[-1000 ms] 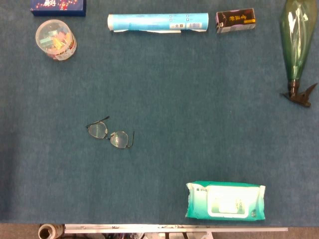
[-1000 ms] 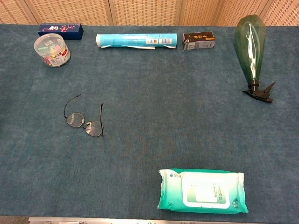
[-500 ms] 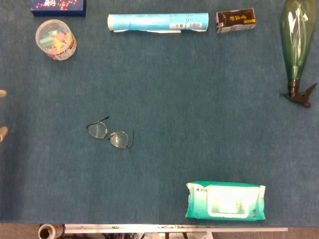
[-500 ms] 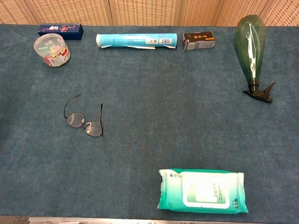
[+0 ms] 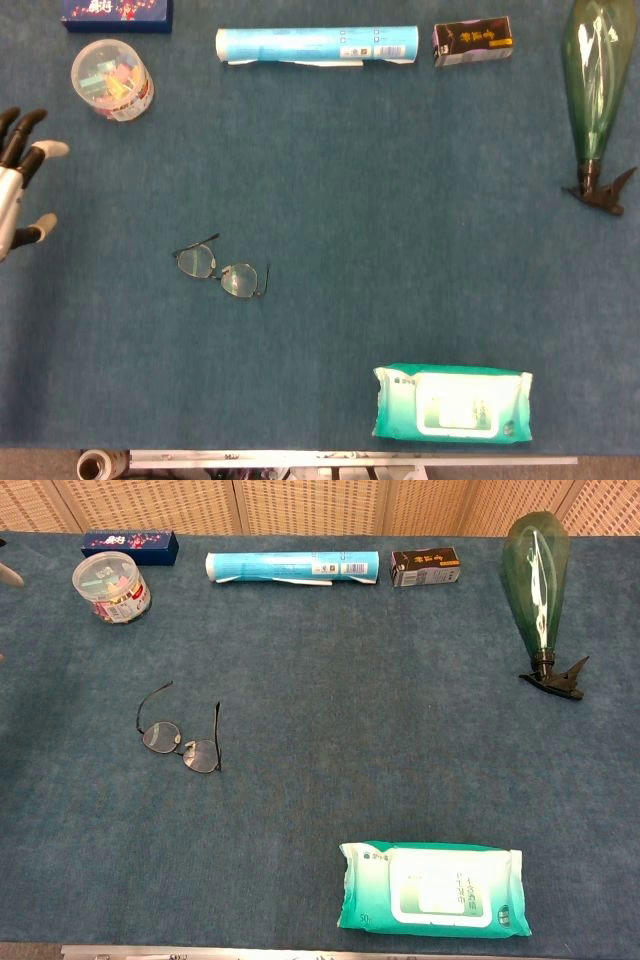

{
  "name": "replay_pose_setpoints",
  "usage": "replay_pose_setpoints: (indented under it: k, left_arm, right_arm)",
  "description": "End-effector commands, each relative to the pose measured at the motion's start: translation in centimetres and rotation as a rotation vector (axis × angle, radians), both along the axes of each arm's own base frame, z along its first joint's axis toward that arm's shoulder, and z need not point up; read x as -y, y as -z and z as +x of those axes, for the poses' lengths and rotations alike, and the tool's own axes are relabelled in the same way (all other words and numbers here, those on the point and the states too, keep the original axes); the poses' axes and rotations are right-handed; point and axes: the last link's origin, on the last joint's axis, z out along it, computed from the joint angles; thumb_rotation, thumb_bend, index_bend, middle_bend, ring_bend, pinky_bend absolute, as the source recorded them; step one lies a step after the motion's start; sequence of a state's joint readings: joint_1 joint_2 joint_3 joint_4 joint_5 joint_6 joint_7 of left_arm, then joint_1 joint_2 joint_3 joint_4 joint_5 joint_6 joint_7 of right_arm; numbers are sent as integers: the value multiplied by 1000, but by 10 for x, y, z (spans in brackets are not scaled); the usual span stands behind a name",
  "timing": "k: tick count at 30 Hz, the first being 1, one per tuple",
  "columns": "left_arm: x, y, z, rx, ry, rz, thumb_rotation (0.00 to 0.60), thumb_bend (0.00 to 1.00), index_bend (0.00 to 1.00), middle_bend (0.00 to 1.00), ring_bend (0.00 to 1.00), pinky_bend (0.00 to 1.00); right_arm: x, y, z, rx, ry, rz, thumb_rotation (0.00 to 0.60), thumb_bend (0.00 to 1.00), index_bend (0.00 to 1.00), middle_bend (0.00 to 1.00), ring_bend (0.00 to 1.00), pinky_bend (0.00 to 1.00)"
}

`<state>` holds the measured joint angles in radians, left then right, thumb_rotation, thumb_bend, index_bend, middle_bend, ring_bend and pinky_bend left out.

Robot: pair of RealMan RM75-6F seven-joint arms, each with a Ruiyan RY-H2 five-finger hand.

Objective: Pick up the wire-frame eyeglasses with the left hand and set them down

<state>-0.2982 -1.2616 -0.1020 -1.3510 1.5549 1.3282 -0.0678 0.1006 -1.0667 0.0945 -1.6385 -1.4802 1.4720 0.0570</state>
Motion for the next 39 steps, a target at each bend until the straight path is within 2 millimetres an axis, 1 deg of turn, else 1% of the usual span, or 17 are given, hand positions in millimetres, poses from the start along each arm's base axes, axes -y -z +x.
replay_pose_setpoints:
  k: [1,8,12,17,22,31,39]
  left_arm:
    - [-9,14,1,-7,33,-32,600,71,281,120,66,148]
    - [-15,33,-6,-33,49,-62,600,48,277,118,60,124]
    - [-16,38,-7,-50,75,-64,600,35,268,115,55,112]
    - [-13,41,-4,-29,89,-62,600,29,267,115,54,110]
    - [-8,46,5,-2,108,-58,600,19,264,115,54,109]
    - [0,61,24,30,110,-82,600,16,256,115,54,105]
    - [-1,74,45,18,124,-107,600,16,242,104,52,105]
  right_arm:
    - [0,-1,-1,1,3,-4,600,507,644,474,293,429]
    - [2,-3,-3,4,11,-7,600,506,644,474,293,429]
    - [2,-3,-3,4,12,-9,600,507,644,474,293,429]
    - [1,-3,-2,5,10,-9,600,507,644,474,293,429]
    - [1,-2,-2,1,10,-3,600,506,644,474,293,429]
    - [1,-2,-1,4,7,-5,600,506,644,474,293,429]
    - [-1,-6,0,12,1,-16,600,507,644,474,293,429]
